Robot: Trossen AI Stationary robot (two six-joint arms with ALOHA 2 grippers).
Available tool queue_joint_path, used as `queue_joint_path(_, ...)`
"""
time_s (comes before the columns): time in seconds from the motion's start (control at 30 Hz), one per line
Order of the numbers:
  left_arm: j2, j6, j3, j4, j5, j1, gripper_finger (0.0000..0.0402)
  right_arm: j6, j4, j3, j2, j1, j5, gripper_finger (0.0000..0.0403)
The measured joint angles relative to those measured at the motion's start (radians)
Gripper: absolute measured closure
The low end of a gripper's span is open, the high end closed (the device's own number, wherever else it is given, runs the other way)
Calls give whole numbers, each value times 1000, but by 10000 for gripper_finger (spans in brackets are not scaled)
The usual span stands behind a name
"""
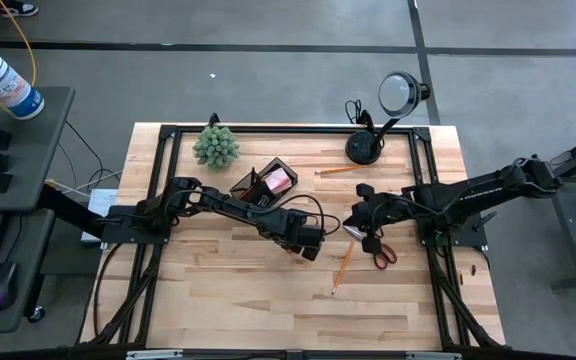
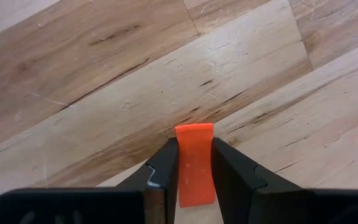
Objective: Pick and place office supplies into organizer
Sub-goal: Put the orange eraser into the black desk organizer
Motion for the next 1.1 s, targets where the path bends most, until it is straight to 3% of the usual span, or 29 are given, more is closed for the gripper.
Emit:
queue_joint_path(0.27,-2,35,35,-23,16,-1,330,0,0,0,-1,0,0,400)
queue_joint_path(0.7,-5,153,144,-299,-15,15,330,8,-16,0,-26,-82,-50,401)
queue_joint_path(1.1,-6,310,238,-401,-78,93,330,8,-52,0,-75,-150,-84,400)
